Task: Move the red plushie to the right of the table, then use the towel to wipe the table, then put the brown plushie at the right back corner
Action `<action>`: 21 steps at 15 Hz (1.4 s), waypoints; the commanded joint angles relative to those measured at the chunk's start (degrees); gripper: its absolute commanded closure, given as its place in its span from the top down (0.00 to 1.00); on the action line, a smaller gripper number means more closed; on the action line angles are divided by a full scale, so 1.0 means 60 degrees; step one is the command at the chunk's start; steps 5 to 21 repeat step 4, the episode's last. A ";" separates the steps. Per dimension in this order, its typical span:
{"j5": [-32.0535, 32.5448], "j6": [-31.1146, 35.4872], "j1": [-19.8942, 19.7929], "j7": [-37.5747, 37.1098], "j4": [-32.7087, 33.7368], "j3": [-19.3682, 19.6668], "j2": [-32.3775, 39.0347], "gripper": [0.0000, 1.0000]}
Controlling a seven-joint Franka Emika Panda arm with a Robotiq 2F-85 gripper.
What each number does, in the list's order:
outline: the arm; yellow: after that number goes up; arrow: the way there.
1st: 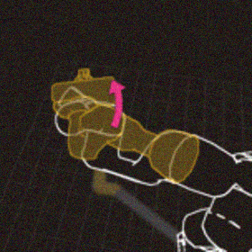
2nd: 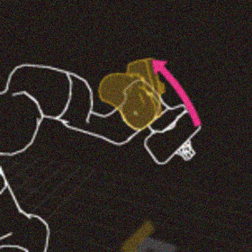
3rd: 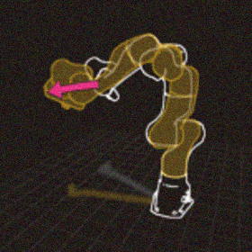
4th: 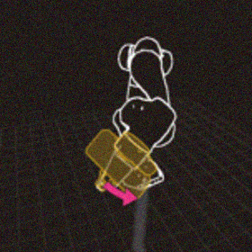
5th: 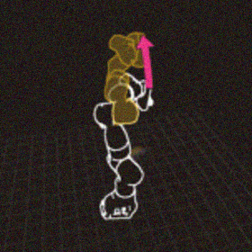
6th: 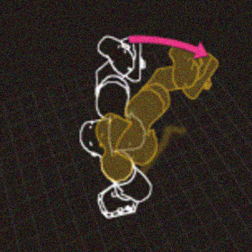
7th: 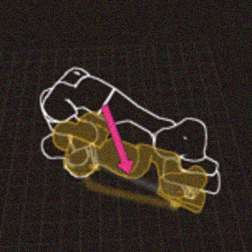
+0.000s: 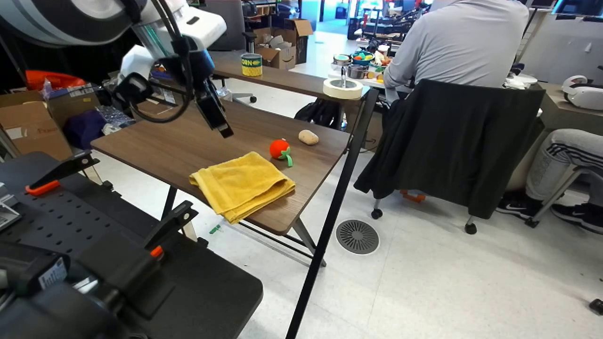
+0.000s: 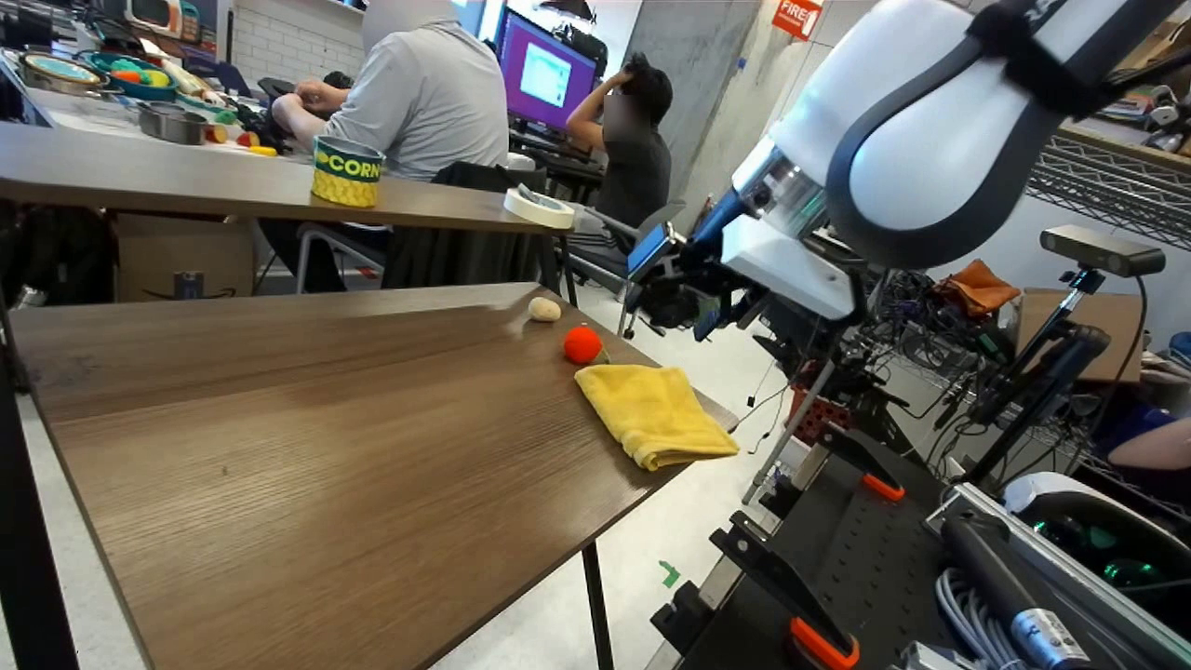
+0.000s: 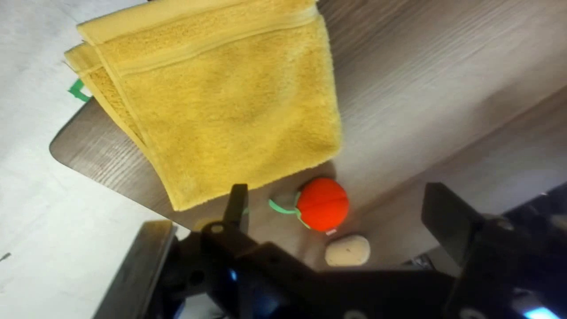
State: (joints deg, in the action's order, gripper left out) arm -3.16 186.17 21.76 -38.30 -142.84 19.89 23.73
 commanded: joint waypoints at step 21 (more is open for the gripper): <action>-0.0268 0.0303 -0.1025 0.0770 -0.1013 -0.1123 -0.1566 1.00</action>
